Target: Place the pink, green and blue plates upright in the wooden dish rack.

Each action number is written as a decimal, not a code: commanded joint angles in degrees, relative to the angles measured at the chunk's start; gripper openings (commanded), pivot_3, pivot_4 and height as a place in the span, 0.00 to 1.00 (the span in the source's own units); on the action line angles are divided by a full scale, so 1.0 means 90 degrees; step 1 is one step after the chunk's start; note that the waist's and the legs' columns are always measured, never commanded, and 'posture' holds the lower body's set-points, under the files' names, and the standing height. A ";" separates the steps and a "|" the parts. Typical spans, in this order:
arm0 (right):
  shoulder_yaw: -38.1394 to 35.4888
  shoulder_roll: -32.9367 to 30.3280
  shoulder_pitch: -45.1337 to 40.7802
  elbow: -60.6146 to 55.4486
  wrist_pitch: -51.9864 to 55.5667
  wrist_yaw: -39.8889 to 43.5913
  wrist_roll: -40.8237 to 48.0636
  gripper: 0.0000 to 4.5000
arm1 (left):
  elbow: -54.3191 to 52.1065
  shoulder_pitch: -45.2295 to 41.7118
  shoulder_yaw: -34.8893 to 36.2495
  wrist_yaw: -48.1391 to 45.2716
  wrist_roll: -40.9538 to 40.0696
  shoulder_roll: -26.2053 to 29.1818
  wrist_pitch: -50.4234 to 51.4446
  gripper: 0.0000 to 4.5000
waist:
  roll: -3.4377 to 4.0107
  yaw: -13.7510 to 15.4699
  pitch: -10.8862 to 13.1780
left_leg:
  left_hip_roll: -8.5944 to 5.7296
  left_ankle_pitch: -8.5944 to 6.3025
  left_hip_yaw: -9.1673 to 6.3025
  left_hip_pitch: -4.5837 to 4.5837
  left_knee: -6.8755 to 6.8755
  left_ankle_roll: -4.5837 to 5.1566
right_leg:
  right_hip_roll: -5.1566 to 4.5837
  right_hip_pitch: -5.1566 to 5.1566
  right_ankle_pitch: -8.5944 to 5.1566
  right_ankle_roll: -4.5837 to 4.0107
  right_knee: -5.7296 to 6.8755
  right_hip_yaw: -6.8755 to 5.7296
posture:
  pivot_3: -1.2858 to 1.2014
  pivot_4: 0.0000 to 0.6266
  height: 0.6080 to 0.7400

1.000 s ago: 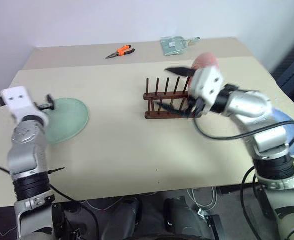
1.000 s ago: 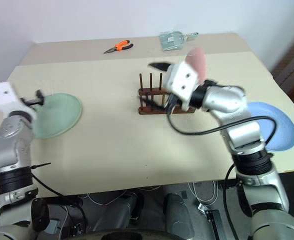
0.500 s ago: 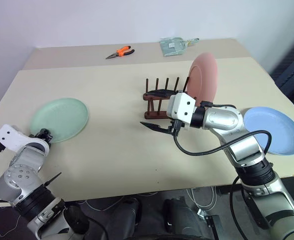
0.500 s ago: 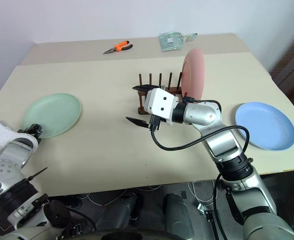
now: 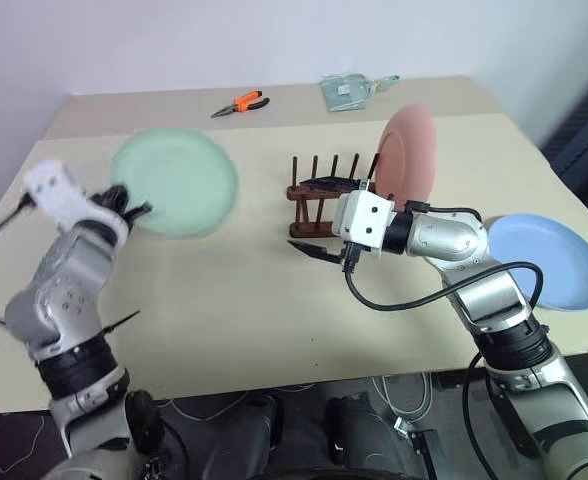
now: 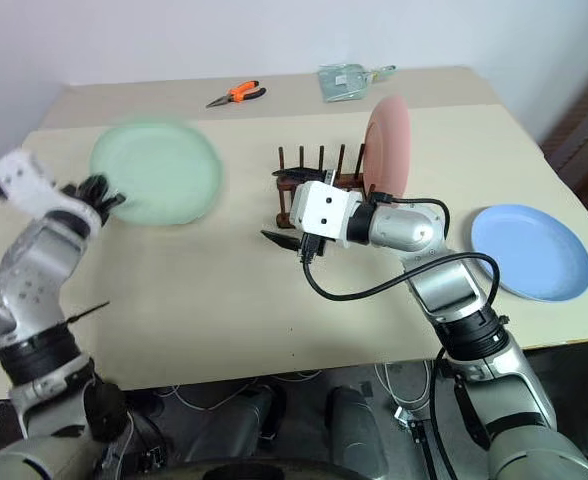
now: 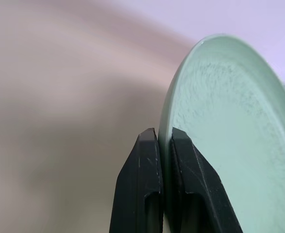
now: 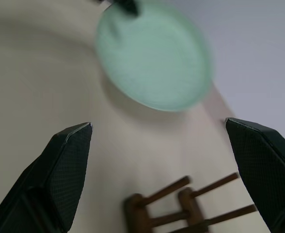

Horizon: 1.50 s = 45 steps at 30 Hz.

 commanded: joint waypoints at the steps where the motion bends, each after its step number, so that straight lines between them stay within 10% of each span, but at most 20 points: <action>1: 0.0161 0.0180 -0.0435 0.0286 -0.0634 -0.0364 -0.0630 1.00 | -0.0486 -0.0571 -0.0674 -0.0240 -0.0065 -0.0036 -0.0111 0.01 | 0.0004 -0.0026 -0.0003 | -0.0001 0.0003 0.0006 0.0000 -0.0001 -0.0004 | -0.0001 0.0002 0.0000 0.0001 -0.0003 0.0004 | 0.52 0.24 0.90; 8: 0.0648 0.0395 -0.1289 0.1779 -0.1547 -0.1372 -0.2277 0.94 | -0.0705 -0.1026 -0.1254 -0.0216 -0.0299 -0.0420 0.0294 0.00 | 0.0005 -0.0153 -0.0001 | 0.0004 0.0030 0.0013 0.0002 -0.0022 -0.0047 | 0.0007 -0.0014 -0.0001 -0.0002 0.0007 0.0017 | 0.52 0.24 0.90; 16: 0.0628 0.0357 -0.1236 0.2068 -0.1901 -0.1540 -0.2671 0.14 | -0.0769 -0.0801 -0.1025 -0.0167 -0.0593 -0.0631 0.0304 0.00 | 0.0005 -0.0162 0.0000 | 0.0004 0.0030 0.0012 0.0002 -0.0022 -0.0049 | 0.0009 -0.0013 -0.0001 -0.0002 0.0007 0.0019 | 0.52 0.24 0.90; 18: 0.0608 0.0358 -0.1223 0.2060 -0.1938 -0.1597 -0.2736 0.00 | -0.0772 -0.0861 -0.0784 -0.0138 -0.0766 -0.0818 0.0156 0.23 | 0.0004 -0.0158 0.0000 | 0.0004 0.0031 0.0010 0.0002 -0.0019 -0.0049 | 0.0010 -0.0011 -0.0001 -0.0002 0.0006 0.0017 | 0.52 0.24 0.90; 23: 0.0532 0.0334 -0.1175 0.2038 -0.2002 -0.1779 -0.2874 0.00 | -0.0625 -0.1311 0.0029 0.0298 -0.0963 -0.1172 -0.0875 0.78 | -0.0001 -0.0065 0.0003 | 0.0002 0.0030 0.0007 0.0002 -0.0010 -0.0048 | 0.0008 -0.0004 0.0000 -0.0001 0.0003 0.0013 | 0.52 0.24 0.90; 31: -0.1292 0.1012 -0.0315 0.0305 -0.0365 -0.1900 -0.0355 0.00 | 0.0081 0.0408 -0.0858 -0.0606 0.1419 0.0602 -0.2791 0.78 | 0.0006 -0.0055 -0.0001 | 0.0003 0.0035 0.0018 0.0009 -0.0047 -0.0052 | 0.0011 -0.0017 -0.0001 -0.0005 0.0003 0.0034 | 0.52 0.24 0.90; 38: -0.2736 0.2273 0.0223 -0.1591 0.3121 -0.2782 0.2907 0.00 | -0.0178 0.2135 -0.2347 -0.2360 0.1562 0.0502 -0.3525 0.78 | 0.0007 -0.0008 -0.0002 | 0.0002 0.0000 0.0000 0.0010 -0.0033 0.0001 | 0.0009 -0.0009 0.0000 -0.0008 -0.0004 0.0025 | 0.52 0.24 0.90; 45: -0.3044 0.2697 0.0451 -0.1914 0.4101 -0.3795 0.3674 0.00 | -0.0296 0.2769 -0.3198 -0.3249 0.1691 0.0395 -0.3880 0.78 | 0.0037 -0.0048 -0.0002 | 0.0005 0.0006 0.0010 0.0010 -0.0071 -0.0006 | 0.0007 -0.0031 -0.0005 -0.0025 0.0002 0.0036 | 0.52 0.24 0.90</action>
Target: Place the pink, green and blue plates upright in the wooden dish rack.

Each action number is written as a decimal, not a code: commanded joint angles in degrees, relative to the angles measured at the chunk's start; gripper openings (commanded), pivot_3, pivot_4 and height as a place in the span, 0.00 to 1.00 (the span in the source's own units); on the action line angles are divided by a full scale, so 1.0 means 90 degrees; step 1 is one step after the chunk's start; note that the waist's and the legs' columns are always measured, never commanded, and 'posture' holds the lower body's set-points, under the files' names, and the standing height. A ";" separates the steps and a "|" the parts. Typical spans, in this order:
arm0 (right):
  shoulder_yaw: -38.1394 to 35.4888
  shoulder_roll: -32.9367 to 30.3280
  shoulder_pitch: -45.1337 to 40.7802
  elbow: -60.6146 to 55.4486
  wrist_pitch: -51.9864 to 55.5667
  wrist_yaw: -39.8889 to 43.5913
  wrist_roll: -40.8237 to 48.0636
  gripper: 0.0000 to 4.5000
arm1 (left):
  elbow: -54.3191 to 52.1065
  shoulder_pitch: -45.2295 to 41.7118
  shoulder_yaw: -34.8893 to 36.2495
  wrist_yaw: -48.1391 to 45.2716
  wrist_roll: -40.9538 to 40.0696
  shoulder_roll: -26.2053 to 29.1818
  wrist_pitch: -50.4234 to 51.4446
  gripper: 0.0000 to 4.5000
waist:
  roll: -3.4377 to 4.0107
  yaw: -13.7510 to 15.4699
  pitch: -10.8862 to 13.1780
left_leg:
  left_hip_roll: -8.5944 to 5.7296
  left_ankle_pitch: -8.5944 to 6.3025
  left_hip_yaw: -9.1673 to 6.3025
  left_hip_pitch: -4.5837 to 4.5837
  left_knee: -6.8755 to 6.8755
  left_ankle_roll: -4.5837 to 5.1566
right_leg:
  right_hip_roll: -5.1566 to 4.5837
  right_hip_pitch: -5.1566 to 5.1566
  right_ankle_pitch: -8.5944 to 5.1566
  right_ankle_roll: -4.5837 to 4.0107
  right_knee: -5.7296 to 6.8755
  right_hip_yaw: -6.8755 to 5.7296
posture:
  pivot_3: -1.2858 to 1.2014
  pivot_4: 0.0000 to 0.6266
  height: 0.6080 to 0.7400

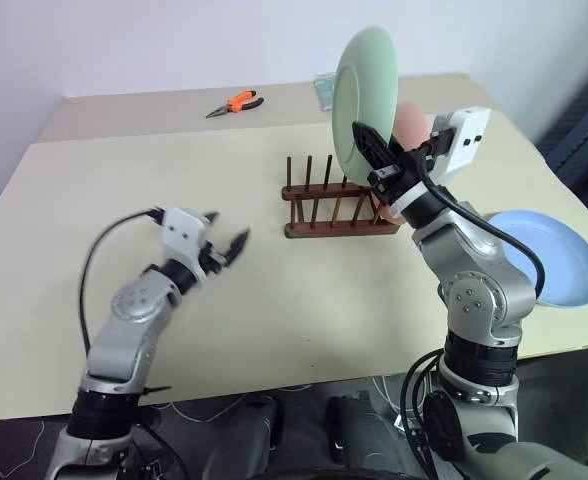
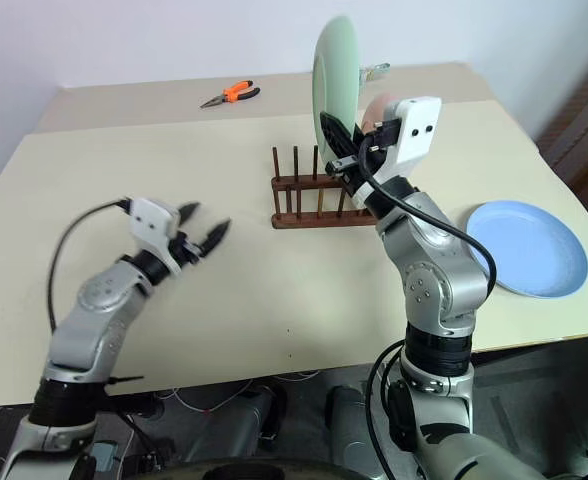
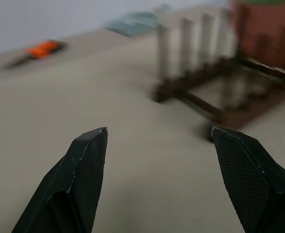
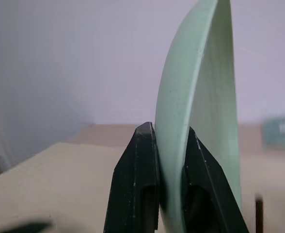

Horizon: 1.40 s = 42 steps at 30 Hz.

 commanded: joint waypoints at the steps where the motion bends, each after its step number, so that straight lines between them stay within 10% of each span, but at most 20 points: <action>1: -0.0104 0.0048 -0.0023 -0.0356 0.0147 -0.0285 0.0293 0.00 | -0.0427 -0.0053 0.0006 -0.0199 -0.0071 -0.0051 -0.0152 0.78 | 0.0001 0.0007 0.0000 | 0.0001 0.0001 -0.0001 0.0000 -0.0002 -0.0001 | 0.0000 -0.0001 -0.0001 -0.0001 0.0001 -0.0001 | 0.52 0.24 0.90; 10: -0.0171 -0.0054 -0.0209 0.0300 0.0476 -0.0718 0.0473 0.00 | -0.0489 -0.0080 -0.0012 -0.0269 0.0046 -0.0139 -0.0081 0.78 | 0.0002 0.0011 -0.0001 | 0.0001 0.0003 0.0000 0.0000 -0.0002 -0.0001 | 0.0000 0.0002 -0.0001 -0.0001 -0.0001 -0.0003 | 0.52 0.24 0.90; 19: 0.0598 -0.0863 -0.0500 0.0632 -0.0229 -0.0186 -0.0466 0.95 | -0.0535 -0.0018 -0.0061 -0.0298 0.0125 -0.0185 -0.0056 0.79 | 0.0003 0.0014 0.0000 | 0.0001 0.0003 0.0000 0.0000 -0.0002 -0.0001 | -0.0001 0.0003 -0.0001 0.0000 -0.0003 -0.0005 | 0.52 0.24 0.90; 27: 0.1079 -0.1971 -0.0850 0.0540 -0.1816 0.0807 -0.1561 0.95 | -0.0512 -0.0025 -0.0092 -0.0331 0.0131 -0.0243 -0.0060 0.79 | 0.0002 0.0020 0.0001 | 0.0001 0.0003 0.0000 0.0000 -0.0001 0.0000 | -0.0002 0.0006 -0.0001 0.0001 -0.0006 -0.0009 | 0.52 0.24 0.90; 33: -0.0370 -0.2954 -0.1156 0.1429 -0.2340 0.0479 -0.1887 0.95 | -0.0406 -0.0110 -0.0028 -0.0387 0.0135 -0.0244 -0.0113 0.79 | -0.0001 0.0073 0.0000 | 0.0000 0.0002 -0.0005 -0.0001 0.0008 0.0000 | -0.0005 0.0018 -0.0001 0.0001 -0.0012 -0.0019 | 0.52 0.24 0.90; 42: -0.1020 -0.3969 0.1028 0.1921 -0.1321 0.0590 -0.2370 0.98 | -0.0057 -0.0296 -0.0238 -0.0678 0.0225 -0.0325 -0.0252 0.79 | 0.0023 0.0176 0.0001 | 0.0005 0.0000 0.0003 -0.0001 0.0016 0.0016 | -0.0007 0.0019 -0.0003 -0.0002 -0.0010 -0.0012 | 0.52 0.24 0.90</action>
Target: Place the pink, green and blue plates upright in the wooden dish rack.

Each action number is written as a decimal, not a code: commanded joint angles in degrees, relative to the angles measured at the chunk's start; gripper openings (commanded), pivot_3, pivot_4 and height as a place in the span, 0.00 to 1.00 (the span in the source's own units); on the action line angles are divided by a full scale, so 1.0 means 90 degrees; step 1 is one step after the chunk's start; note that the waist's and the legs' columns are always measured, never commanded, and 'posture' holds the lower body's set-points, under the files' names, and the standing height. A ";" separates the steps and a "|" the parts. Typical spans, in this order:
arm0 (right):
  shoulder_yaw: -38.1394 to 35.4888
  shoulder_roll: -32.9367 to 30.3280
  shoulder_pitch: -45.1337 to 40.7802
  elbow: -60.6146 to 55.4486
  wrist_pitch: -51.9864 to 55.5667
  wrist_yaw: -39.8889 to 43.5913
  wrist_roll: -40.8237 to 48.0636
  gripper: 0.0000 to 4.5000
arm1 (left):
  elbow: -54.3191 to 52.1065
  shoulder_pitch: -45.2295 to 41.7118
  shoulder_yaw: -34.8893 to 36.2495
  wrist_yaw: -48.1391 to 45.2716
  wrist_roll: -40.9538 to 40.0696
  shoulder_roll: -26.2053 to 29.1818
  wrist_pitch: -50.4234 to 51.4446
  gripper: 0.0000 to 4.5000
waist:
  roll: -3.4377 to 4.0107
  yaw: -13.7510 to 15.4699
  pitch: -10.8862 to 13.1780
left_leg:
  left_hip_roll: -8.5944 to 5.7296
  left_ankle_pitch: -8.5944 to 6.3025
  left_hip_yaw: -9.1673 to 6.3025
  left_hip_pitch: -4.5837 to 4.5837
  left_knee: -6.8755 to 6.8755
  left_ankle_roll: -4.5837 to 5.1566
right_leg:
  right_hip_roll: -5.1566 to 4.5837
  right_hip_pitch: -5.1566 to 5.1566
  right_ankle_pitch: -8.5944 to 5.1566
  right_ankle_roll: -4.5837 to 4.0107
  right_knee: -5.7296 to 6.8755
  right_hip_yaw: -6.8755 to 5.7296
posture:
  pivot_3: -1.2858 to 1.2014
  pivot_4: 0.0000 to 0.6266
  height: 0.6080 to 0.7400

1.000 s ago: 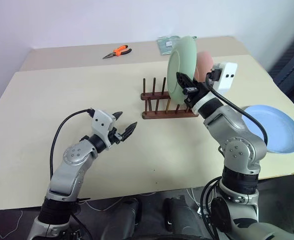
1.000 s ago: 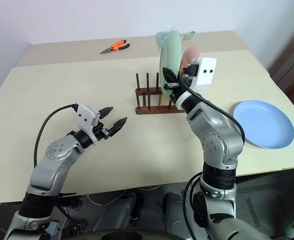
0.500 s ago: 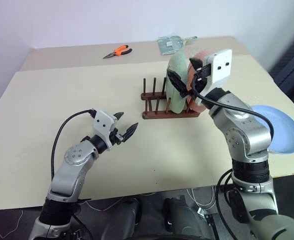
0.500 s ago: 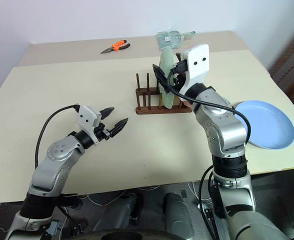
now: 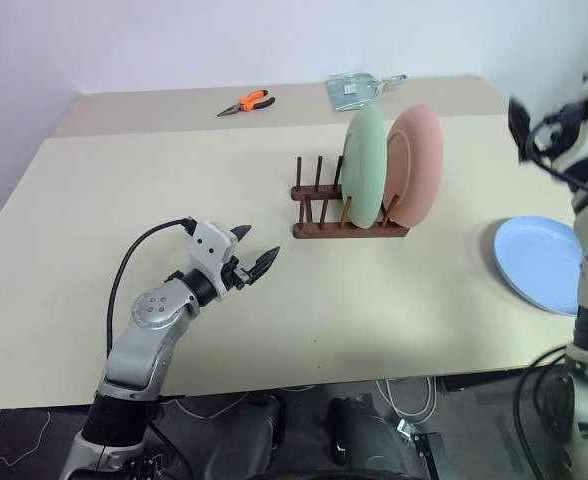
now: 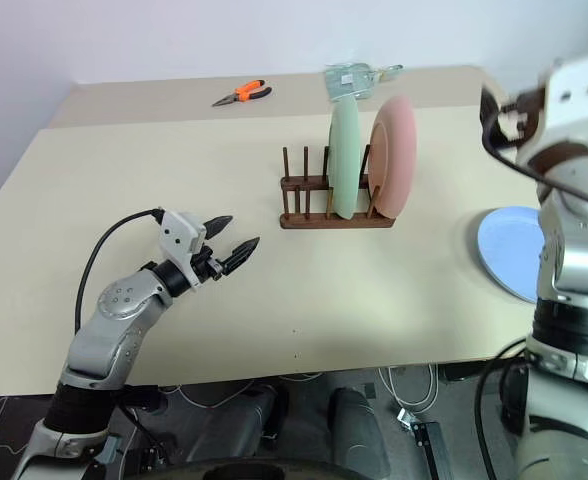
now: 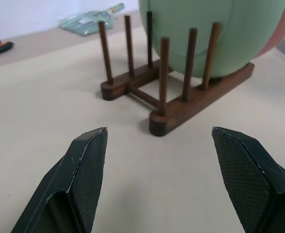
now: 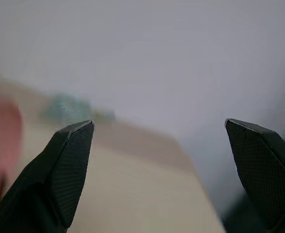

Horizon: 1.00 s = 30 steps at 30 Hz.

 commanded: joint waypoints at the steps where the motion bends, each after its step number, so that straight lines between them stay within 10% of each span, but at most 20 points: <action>1: 0.0088 -0.0163 0.0659 -0.0573 0.0751 0.0150 -0.0097 0.98 | -0.0025 -0.0168 -0.0073 -0.0121 0.0030 -0.0054 -0.0195 0.79 | 0.0006 0.0016 -0.0002 | 0.0000 0.0001 0.0000 0.0000 0.0000 0.0002 | 0.0000 0.0000 -0.0003 -0.0004 0.0000 0.0000 | 0.52 0.24 0.90; 9: 0.0339 0.0317 0.1800 -0.0940 0.2260 -0.0310 -0.0310 0.93 | 0.0177 -0.0273 -0.0134 -0.0260 0.0066 -0.0091 -0.0273 0.79 | 0.0010 0.0029 -0.0002 | 0.0000 -0.0004 0.0000 -0.0001 0.0013 -0.0005 | 0.0000 0.0005 -0.0006 -0.0007 0.0000 0.0000 | 0.52 0.24 0.90; 18: 0.0307 0.0436 0.1537 -0.0575 0.2554 -0.0510 -0.0326 0.00 | 0.0181 -0.0196 -0.0129 -0.0268 0.0147 -0.0118 -0.0325 0.79 | 0.0011 0.0022 -0.0002 | -0.0001 -0.0004 0.0000 -0.0002 0.0015 -0.0006 | 0.0000 0.0007 -0.0006 -0.0005 -0.0001 -0.0002 | 0.52 0.24 0.90; 30: -0.0040 0.0687 -0.1343 -0.1425 0.0505 -0.0301 0.0640 0.00 | 0.0512 -0.0316 0.0123 -0.0001 0.0364 -0.0085 -0.0672 0.79 | 0.0029 0.0016 0.0014 | 0.0000 -0.0003 0.0001 -0.0003 0.0010 -0.0006 | 0.0002 0.0000 -0.0001 0.0007 -0.0001 -0.0003 | 0.52 0.24 0.90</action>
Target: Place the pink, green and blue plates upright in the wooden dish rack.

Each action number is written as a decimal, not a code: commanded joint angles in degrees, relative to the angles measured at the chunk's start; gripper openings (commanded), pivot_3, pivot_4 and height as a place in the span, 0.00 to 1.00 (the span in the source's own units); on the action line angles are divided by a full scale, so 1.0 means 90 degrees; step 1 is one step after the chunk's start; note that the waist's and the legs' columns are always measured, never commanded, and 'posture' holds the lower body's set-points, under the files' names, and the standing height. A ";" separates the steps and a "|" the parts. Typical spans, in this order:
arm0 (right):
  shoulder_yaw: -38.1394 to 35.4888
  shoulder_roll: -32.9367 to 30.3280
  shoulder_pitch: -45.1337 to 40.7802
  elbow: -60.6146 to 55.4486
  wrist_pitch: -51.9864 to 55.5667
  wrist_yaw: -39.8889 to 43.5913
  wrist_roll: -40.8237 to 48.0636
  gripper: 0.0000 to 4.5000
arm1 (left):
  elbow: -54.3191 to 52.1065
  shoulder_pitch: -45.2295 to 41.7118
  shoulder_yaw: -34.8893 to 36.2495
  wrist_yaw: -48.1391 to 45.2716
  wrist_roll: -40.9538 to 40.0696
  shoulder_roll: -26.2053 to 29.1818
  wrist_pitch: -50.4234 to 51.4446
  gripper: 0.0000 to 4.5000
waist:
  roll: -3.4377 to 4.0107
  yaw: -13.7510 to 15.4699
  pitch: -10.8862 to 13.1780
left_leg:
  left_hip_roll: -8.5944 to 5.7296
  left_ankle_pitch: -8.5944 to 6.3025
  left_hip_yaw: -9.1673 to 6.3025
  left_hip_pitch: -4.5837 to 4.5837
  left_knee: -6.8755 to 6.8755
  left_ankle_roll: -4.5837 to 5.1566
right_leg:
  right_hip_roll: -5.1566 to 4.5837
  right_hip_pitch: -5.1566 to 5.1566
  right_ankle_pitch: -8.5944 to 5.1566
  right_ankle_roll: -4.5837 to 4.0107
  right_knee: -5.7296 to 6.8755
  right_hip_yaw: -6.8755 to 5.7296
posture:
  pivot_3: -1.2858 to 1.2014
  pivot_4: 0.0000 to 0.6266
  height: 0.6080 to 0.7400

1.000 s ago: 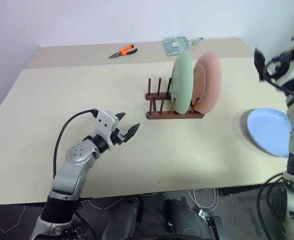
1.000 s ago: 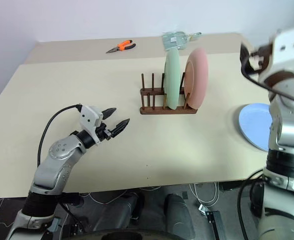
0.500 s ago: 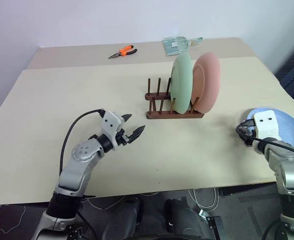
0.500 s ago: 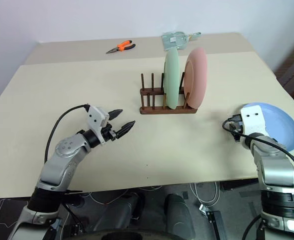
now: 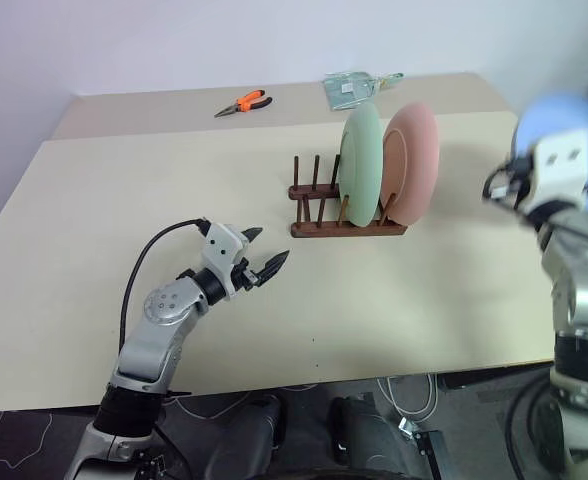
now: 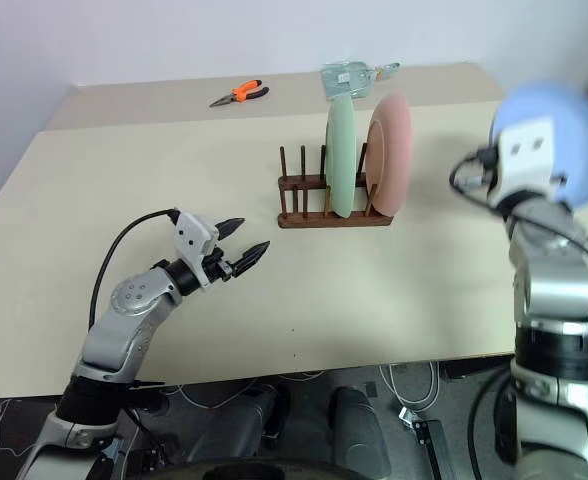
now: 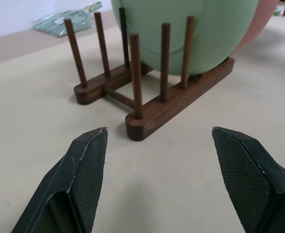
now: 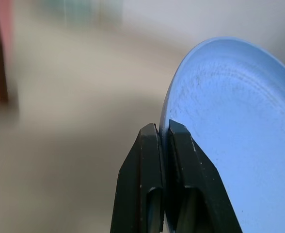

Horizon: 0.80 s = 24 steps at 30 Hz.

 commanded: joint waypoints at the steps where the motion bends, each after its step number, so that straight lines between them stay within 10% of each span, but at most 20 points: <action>1: -0.0379 0.0405 -0.0957 -0.0821 0.0007 0.0273 0.1235 0.00 | 0.0113 -0.0162 0.0324 0.0211 0.0138 0.0026 -0.0352 0.79 | -0.0006 0.0016 0.0001 | 0.0001 0.0000 -0.0006 0.0000 -0.0002 0.0001 | 0.0001 0.0001 -0.0001 0.0000 -0.0002 -0.0004 | 0.52 0.24 0.90; 10: -0.0249 0.3137 -0.2379 -0.1732 0.1571 -0.1195 0.6989 0.00 | 0.1195 -0.0397 0.0969 0.0705 0.0540 0.0303 -0.1253 0.79 | -0.0010 -0.0031 0.0000 | 0.0001 0.0004 -0.0016 -0.0001 -0.0016 0.0013 | 0.0002 -0.0008 0.0000 -0.0004 -0.0001 -0.0004 | 0.52 0.24 0.90; 24: 0.0709 0.4014 -0.1594 -0.0719 0.1501 -0.2744 0.7201 0.00 | 0.0820 -0.0050 0.0953 0.0806 0.0590 0.0228 -0.1233 0.79 | -0.0007 -0.0200 -0.0001 | -0.0008 0.0003 -0.0007 -0.0001 -0.0017 0.0018 | 0.0000 -0.0024 0.0002 -0.0002 0.0010 0.0005 | 0.52 0.24 0.90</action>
